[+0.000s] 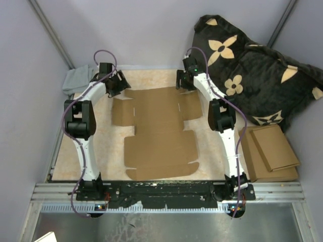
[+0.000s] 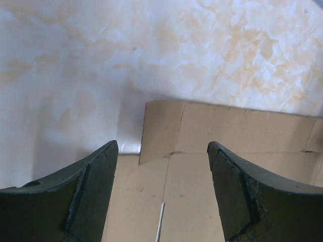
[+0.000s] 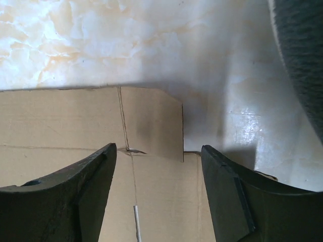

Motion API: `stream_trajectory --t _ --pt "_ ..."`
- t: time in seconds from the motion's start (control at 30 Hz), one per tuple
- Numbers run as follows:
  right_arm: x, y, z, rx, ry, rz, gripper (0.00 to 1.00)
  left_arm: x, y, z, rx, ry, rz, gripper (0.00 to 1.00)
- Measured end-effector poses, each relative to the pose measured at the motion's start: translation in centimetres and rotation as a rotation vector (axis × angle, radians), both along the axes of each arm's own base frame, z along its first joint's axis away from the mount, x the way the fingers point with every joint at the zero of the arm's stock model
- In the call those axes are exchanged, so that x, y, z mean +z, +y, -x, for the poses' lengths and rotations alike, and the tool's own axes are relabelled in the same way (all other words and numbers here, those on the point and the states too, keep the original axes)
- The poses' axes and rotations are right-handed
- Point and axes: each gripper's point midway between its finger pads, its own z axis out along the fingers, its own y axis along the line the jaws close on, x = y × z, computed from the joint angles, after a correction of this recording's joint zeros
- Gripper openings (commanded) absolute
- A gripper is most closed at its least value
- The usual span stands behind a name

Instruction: Fold the paper box

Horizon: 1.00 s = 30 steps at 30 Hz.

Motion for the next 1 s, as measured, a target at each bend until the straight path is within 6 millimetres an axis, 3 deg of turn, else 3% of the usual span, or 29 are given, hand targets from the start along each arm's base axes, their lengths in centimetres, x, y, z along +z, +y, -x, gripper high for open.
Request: stream_trajectory --t 0.13,0.27,0.57,1.0 --pt "0.3 -0.1 -0.4 0.002 -0.020 0.005 0.69 -0.1 -0.6 -1.8 -0.019 -0.032 0.018 0.78" --pt "0.6 0.4 -0.7 0.017 -0.035 -0.015 0.69 -0.6 -0.9 -2.2 -0.030 -0.037 0.029 0.77" --pt "-0.9 1.4 -1.0 0.051 -0.024 -0.052 0.68 -2.0 -1.1 -2.2 -0.038 -0.016 0.037 0.76" --pt "-0.9 2.9 -1.0 0.107 -0.040 -0.121 0.66 -1.2 -3.3 -2.0 -0.101 -0.022 0.121 0.72"
